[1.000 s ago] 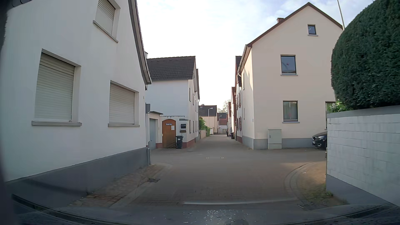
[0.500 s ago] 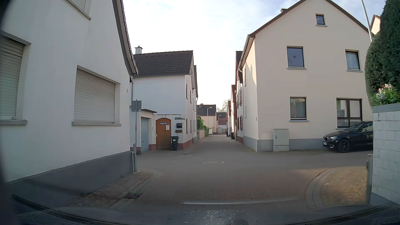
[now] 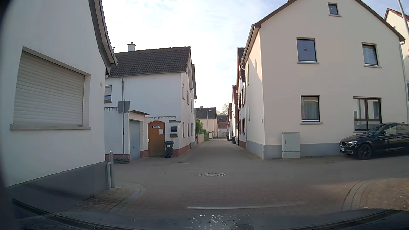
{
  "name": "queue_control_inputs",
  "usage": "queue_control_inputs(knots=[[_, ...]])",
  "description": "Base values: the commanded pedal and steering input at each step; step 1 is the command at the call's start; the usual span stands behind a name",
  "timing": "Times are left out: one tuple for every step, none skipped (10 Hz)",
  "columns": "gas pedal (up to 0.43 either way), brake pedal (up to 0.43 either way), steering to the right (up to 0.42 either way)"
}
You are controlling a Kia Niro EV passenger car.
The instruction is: Follow the waypoints while adhering to traffic rules and regulations
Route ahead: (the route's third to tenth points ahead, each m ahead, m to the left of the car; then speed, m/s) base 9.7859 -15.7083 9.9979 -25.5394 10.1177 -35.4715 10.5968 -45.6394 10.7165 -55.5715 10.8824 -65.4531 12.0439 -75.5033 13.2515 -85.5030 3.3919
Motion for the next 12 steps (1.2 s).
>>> queue_control_inputs(knots=[[0.000, 0.055, 0.124], [0.000, 0.085, 0.147], [0.000, 0.116, 0.174], [0.000, 0.159, 0.204], [0.000, 0.177, 0.241], [0.000, 0.177, 0.273], [0.000, 0.183, 0.311], [0.000, 0.183, 0.347], [0.000, 0.183, 0.379], [0.000, 0.177, 0.411], [0.000, 0.152, 0.439], [0.000, 0.116, 0.467]])
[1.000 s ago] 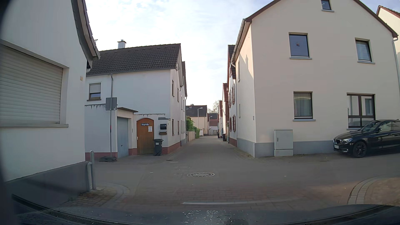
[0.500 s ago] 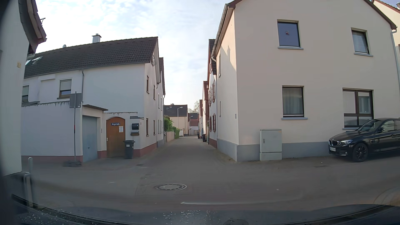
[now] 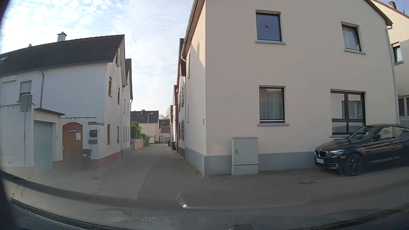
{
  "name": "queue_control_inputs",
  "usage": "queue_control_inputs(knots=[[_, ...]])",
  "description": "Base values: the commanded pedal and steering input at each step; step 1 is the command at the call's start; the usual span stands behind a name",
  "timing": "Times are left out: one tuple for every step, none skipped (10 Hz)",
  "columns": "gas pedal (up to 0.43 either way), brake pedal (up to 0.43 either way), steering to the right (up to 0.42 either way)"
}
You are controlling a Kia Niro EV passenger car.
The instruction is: Follow the waypoints while adhering to traffic rules and regulations
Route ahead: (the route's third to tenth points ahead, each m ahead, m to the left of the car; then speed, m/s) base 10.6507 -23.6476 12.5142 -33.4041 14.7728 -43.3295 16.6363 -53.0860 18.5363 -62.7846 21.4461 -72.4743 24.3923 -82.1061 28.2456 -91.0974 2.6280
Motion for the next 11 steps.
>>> queue_control_inputs(knots=[[0.000, 0.098, 0.483], [0.000, 0.085, 0.500], [0.000, 0.018, 0.526], [0.000, 0.000, 0.557], [0.000, 0.000, 0.592], [0.000, 0.000, 0.621], [0.000, 0.000, 0.650], [0.000, 0.000, 0.675], [0.079, 0.000, 0.702], [0.110, 0.000, 0.723], [0.130, 0.000, 0.743]])
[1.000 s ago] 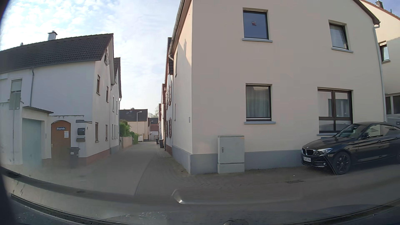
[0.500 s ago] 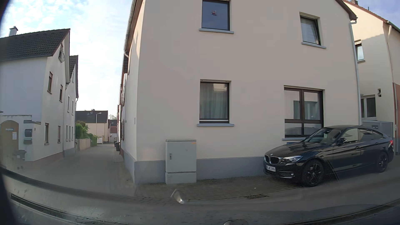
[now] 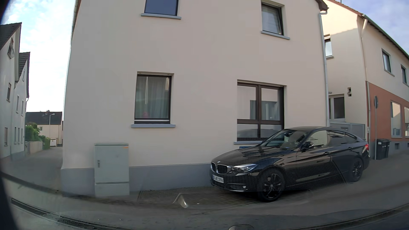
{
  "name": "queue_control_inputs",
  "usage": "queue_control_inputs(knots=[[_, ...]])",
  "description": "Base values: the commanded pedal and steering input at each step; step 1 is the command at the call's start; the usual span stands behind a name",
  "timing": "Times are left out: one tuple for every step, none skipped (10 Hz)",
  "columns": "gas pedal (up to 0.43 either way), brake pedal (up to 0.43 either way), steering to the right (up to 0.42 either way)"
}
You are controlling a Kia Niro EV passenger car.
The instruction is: Follow the waypoints while adhering to traffic rules and regulations
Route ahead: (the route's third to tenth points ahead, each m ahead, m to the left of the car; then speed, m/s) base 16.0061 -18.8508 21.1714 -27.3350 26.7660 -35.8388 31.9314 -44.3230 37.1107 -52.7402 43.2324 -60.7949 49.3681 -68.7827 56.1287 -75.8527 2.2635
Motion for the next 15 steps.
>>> queue_control_inputs(knots=[[0.138, 0.000, 0.755], [0.157, 0.000, 0.764], [0.169, 0.000, 0.770], [0.177, 0.000, 0.770], [0.177, 0.000, 0.767], [0.177, 0.000, 0.766], [0.197, 0.000, 0.762], [0.209, 0.000, 0.754], [0.209, 0.000, 0.744], [0.209, 0.000, 0.728], [0.209, 0.000, 0.708], [0.220, 0.000, 0.677], [0.228, 0.000, 0.630], [0.240, 0.000, 0.590], [0.248, 0.000, 0.545]])
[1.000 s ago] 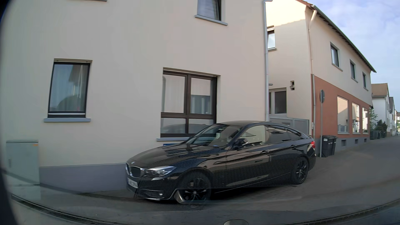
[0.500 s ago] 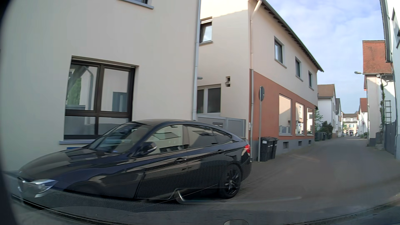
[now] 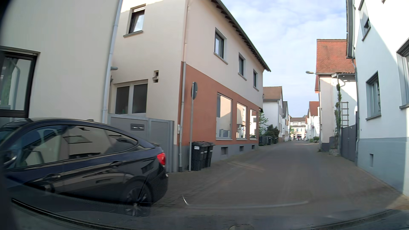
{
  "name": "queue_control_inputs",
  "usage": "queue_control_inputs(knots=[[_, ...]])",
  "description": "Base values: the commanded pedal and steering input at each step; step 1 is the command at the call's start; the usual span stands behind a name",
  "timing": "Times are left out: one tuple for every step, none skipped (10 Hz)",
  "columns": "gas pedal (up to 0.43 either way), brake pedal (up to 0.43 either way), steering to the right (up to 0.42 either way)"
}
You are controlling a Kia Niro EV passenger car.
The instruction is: Follow the waypoints while adhering to traffic rules and regulations
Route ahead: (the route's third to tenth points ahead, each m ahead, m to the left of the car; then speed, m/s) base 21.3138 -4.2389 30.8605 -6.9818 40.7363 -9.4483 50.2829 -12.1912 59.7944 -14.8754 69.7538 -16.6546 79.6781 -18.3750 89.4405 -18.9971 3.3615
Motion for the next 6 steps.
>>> queue_control_inputs(knots=[[0.248, 0.000, 0.496], [0.248, 0.000, 0.457], [0.248, 0.000, 0.411], [0.248, 0.000, 0.353], [0.248, 0.000, 0.297], [0.248, 0.000, 0.228]])
